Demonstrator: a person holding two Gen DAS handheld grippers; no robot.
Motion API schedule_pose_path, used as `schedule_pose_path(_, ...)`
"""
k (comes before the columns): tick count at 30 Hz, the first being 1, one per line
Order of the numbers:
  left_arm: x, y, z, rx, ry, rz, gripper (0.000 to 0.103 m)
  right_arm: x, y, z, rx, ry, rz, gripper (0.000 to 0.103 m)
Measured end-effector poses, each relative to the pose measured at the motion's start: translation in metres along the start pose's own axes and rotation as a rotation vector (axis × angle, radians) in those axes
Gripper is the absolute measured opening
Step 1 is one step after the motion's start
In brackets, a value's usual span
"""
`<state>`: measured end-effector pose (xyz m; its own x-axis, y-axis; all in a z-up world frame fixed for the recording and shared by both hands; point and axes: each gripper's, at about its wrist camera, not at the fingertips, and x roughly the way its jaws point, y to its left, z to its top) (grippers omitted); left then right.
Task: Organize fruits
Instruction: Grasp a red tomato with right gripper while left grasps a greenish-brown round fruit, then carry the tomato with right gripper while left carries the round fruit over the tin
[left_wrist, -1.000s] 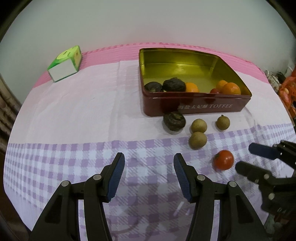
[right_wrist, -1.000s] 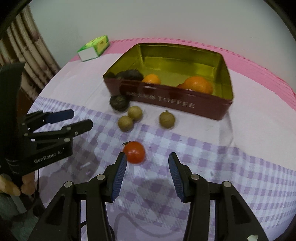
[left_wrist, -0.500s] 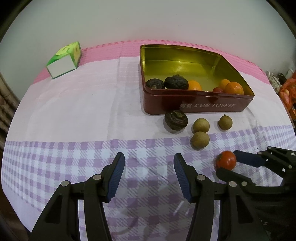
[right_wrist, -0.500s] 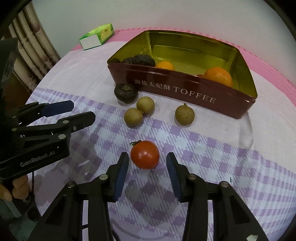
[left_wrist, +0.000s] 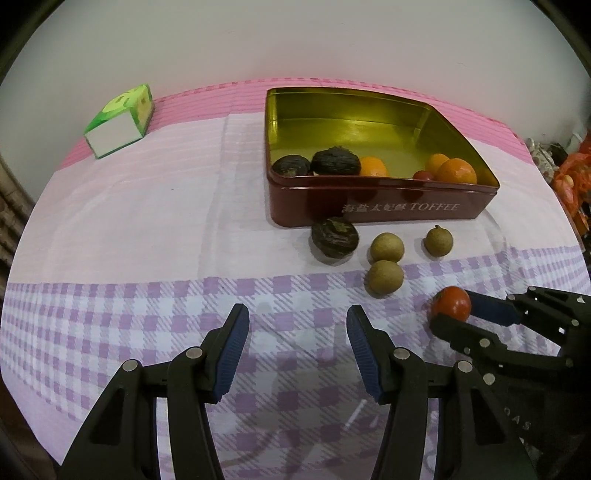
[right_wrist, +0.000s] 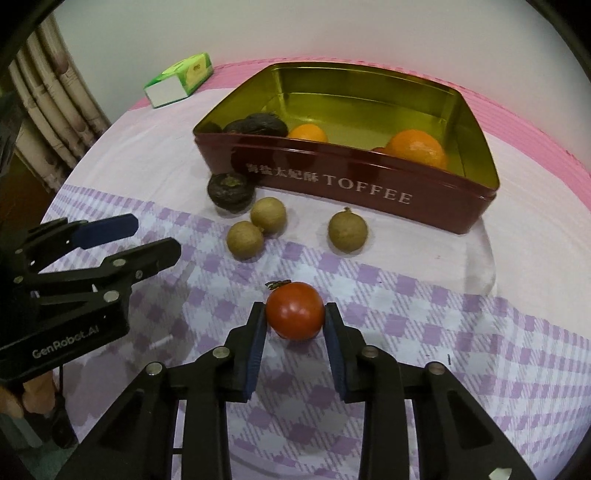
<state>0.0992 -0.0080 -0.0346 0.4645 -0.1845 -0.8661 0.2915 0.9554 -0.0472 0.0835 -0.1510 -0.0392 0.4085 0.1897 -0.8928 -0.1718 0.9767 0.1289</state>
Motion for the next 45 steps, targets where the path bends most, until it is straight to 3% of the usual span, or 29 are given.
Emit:
schedule_pose_path(17, 0.006, -0.040, 0.008, 0.036, 0.012, -0.089, 0.051, -0.010, -0.048, -0.006, 0.108, -0.024, -0.031, 0.029)
schedule_pose_path(29, 0.025, -0.055, 0.024, 0.011, 0.028, -0.095, 0.045, -0.011, -0.057, -0.008, 0.139, -0.040, -0.003, 0.029)
schedule_pose_path(35, 0.034, -0.058, 0.032, 0.006, 0.037, -0.088, 0.039, -0.011, -0.059, -0.008, 0.142, -0.047, 0.003, 0.029)
schedule_pose_path(40, 0.041, -0.058, 0.033, 0.010, 0.045, -0.086, 0.028, -0.011, -0.059, -0.008, 0.144, -0.051, 0.006, 0.029)
schedule_pose_path(45, 0.042, -0.059, 0.033, 0.008, 0.042, -0.083, 0.027, -0.011, -0.059, -0.008, 0.146, -0.051, 0.005, 0.029)
